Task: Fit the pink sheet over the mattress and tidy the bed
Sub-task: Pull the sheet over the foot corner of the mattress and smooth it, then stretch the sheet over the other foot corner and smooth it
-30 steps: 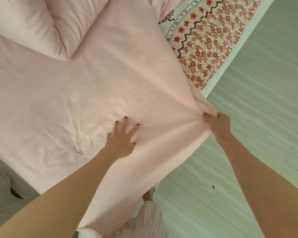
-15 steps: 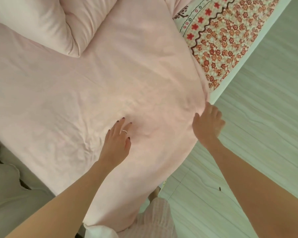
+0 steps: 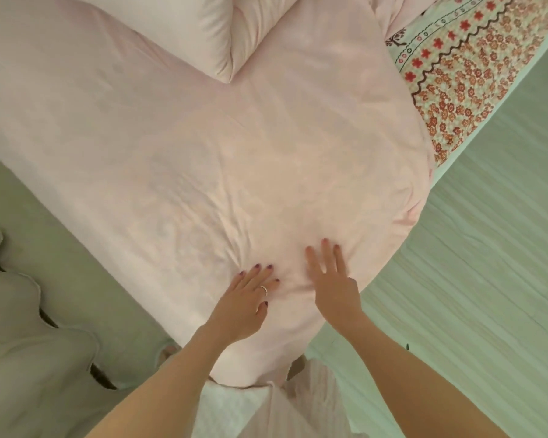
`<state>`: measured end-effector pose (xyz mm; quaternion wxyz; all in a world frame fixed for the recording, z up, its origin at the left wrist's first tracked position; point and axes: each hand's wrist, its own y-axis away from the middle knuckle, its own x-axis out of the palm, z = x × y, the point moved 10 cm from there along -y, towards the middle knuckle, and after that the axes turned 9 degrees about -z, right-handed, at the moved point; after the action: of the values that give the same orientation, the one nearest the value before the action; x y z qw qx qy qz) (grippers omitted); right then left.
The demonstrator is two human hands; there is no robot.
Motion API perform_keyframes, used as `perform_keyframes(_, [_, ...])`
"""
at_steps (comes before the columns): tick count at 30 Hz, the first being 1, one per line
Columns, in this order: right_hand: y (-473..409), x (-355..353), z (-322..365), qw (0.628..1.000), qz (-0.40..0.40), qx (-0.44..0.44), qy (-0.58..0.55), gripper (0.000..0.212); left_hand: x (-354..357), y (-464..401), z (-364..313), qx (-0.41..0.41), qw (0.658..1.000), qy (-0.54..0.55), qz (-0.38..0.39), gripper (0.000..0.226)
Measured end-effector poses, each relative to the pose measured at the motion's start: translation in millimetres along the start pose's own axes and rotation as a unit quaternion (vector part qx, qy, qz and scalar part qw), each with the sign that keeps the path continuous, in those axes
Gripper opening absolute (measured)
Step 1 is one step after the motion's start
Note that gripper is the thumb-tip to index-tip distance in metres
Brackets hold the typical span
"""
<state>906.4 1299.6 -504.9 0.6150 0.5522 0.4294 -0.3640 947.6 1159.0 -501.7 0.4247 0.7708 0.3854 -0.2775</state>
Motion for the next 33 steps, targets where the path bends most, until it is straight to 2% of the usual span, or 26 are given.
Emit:
perform_keyframes(2, [10, -7, 6, 0.999, 0.015, 0.040, 0.001, 0.078, -12, 15, 14, -0.027, 0.998, 0.055, 0.026, 0.044])
perform_keyframes(5, [22, -13, 36, 0.987, 0.117, 0.108, -0.027, 0.056, -41, 41, 48, -0.051, 0.992, 0.115, 0.031, 0.036])
perform_keyframes(8, [32, -36, 98, 0.984, 0.145, 0.094, -0.041, 0.043, -81, 74, 99, -0.074, 0.987, 0.142, 0.022, 0.034])
perform_keyframes(12, [24, -80, 178, 0.983, 0.151, 0.067, -0.086, 0.047, -156, 104, 158, -0.089, 0.985, 0.138, -0.046, 0.033])
perform_keyframes(17, [-24, -142, 230, 0.984, 0.095, 0.083, -0.127, 0.049, -238, 112, 208, -0.085, 0.976, 0.156, -0.125, 0.035])
perform_keyframes(21, [-68, -182, 248, 0.972, 0.046, 0.115, -0.201, 0.052, -290, 100, 243, -0.086, 0.978, 0.142, -0.130, 0.034])
perform_keyframes(26, [-117, -226, 243, 0.956, -0.010, 0.152, -0.249, 0.057, -352, 75, 253, -0.059, 0.984, 0.108, -0.130, 0.034])
perform_keyframes(29, [-173, -275, 234, 0.928, -0.094, 0.198, -0.301, 0.067, -409, 37, 264, -0.031, 0.985, 0.084, -0.148, 0.034])
perform_keyframes(33, [-246, -340, 205, 0.845, -0.214, 0.271, -0.408, 0.075, -473, -19, 280, -0.010, 0.982, 0.065, -0.175, 0.032])
